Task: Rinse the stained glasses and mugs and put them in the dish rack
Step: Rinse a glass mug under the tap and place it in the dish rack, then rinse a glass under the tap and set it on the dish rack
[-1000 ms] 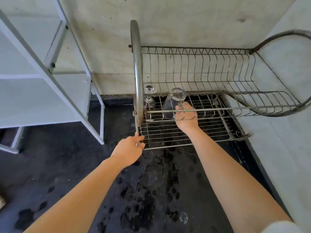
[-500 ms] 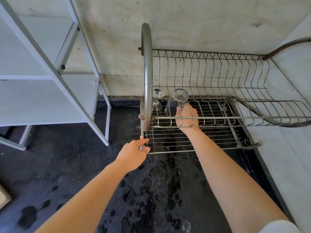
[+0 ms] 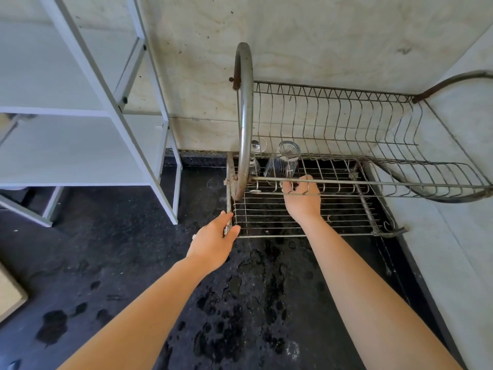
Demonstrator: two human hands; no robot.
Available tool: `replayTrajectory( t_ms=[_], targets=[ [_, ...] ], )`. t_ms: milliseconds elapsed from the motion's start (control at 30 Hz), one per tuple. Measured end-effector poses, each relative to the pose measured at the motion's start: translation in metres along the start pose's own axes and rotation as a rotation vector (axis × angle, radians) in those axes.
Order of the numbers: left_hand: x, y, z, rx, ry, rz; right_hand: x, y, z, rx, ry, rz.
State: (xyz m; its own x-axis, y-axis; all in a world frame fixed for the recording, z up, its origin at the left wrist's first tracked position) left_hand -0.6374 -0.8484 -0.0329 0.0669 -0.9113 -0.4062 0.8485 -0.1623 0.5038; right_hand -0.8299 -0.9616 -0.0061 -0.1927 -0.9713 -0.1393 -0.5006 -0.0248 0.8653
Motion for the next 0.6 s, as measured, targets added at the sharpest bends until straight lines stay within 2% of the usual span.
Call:
replayTrajectory(
  t_ms=[100, 267, 367, 600],
  targets=[
    [-0.014, 0.01, -0.002, -0.042, -0.006, 0.087, -0.029, 0.001, -0.006, 0.155, 0.038, 0.03],
    [-0.052, 0.045, -0.038, -0.065, 0.047, 0.207, -0.099, -0.017, -0.041, 0.124, 0.218, -0.029],
    [-0.089, 0.076, -0.072, -0.059, 0.078, 0.282, -0.147, -0.045, -0.074, 0.108, 0.345, -0.136],
    [-0.217, 0.154, -0.19, 0.046, 0.207, 0.446, -0.294, -0.137, -0.161, -0.147, 0.689, -0.397]
  ],
)
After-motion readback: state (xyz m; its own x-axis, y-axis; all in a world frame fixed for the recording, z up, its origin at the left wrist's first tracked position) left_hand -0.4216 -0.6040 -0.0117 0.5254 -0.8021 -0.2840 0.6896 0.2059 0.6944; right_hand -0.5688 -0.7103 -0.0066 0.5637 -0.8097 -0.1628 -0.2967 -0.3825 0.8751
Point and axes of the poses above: each hand's wrist, its own x-axis towards the middle knuckle, its own y-axis out of the back of the hand, z = x × y, the point moved 7 cm from there along x, towards the middle knuckle, and after that the axes turned 7 degrees about -x, right-handed, at the moved point
